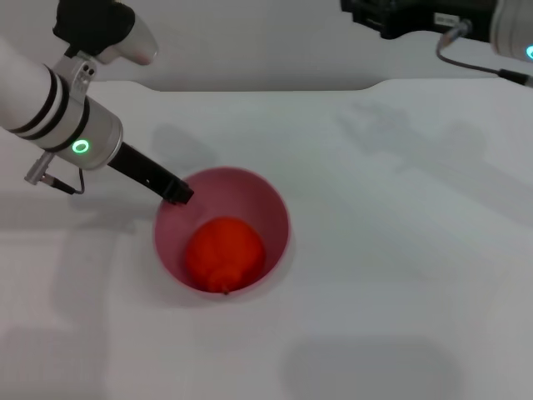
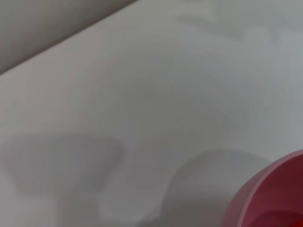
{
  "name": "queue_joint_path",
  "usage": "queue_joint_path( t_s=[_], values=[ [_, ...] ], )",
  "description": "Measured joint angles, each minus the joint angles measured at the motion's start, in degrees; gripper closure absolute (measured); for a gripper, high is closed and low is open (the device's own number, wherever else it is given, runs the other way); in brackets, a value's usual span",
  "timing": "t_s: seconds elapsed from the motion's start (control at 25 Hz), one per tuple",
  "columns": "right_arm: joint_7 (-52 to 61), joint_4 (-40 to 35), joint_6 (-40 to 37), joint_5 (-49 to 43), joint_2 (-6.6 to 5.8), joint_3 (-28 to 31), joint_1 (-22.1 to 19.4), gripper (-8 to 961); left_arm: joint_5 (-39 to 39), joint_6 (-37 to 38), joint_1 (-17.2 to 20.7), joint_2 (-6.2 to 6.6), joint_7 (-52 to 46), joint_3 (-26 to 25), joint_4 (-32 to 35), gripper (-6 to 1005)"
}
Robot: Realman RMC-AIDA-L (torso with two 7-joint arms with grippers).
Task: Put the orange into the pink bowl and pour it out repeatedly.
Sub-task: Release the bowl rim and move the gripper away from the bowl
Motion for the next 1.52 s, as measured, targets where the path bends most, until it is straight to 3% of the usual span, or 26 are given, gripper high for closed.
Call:
queue_joint_path(
  t_s=[1.16, 1.32, 1.52],
  values=[
    [-2.8, 3.5, 0.8, 3.3, -0.13, 0.3, -1.3, 570, 0.0, -0.9, 0.3, -0.54, -0.1, 1.4, -2.7, 957],
    [-2.8, 3.6, 0.8, 3.3, -0.13, 0.5, -1.6, 570, -0.5, -0.8, 0.1, -0.88, -0.1, 1.3, -1.4, 893],
    [-2.8, 3.6, 0.8, 3.3, -0.13, 0.6, -1.7, 571, -0.5, -0.2, 0.0, -0.97, -0.3, 1.6, -0.6, 714]
  ],
)
